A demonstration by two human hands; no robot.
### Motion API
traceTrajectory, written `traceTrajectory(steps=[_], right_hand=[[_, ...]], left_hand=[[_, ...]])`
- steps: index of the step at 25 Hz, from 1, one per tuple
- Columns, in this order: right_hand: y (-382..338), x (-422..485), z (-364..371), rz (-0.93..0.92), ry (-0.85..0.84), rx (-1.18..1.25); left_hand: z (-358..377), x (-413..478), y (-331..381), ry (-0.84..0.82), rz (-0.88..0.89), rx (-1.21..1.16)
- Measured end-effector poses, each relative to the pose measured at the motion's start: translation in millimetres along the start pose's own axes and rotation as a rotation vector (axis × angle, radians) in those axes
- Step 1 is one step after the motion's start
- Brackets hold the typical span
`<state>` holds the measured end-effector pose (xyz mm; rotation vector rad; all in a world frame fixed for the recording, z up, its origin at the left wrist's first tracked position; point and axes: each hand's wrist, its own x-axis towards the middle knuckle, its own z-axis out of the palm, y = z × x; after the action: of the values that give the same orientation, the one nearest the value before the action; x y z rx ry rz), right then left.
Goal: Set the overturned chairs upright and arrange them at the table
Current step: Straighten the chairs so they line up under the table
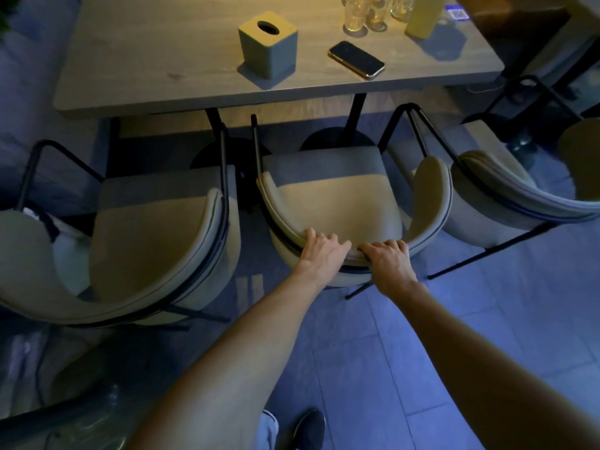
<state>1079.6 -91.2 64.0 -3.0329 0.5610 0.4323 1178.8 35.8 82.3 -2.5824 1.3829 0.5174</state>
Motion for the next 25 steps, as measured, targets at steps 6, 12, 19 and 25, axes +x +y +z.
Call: traceTrajectory(steps=[6,12,19,25], right_hand=[[-12.9,-9.1,11.6,-0.028,-0.007,0.087],[-35.0,-18.5,9.1,-0.101,-0.033,0.091],[-47.1,-15.1,4.6,-0.120,-0.035,0.088],[-45.4,-2.2,2.3,-0.130,-0.087,0.094]], left_hand=[[4.5,-18.1,-1.3,-0.017,-0.015,0.042],[10.9,-43.4,-13.7,-0.003,-0.051,0.003],[22.3,-50.5,-25.7,0.057,-0.085,-0.006],[21.9,-45.6,-32.1,0.101,-0.083,-0.060]])
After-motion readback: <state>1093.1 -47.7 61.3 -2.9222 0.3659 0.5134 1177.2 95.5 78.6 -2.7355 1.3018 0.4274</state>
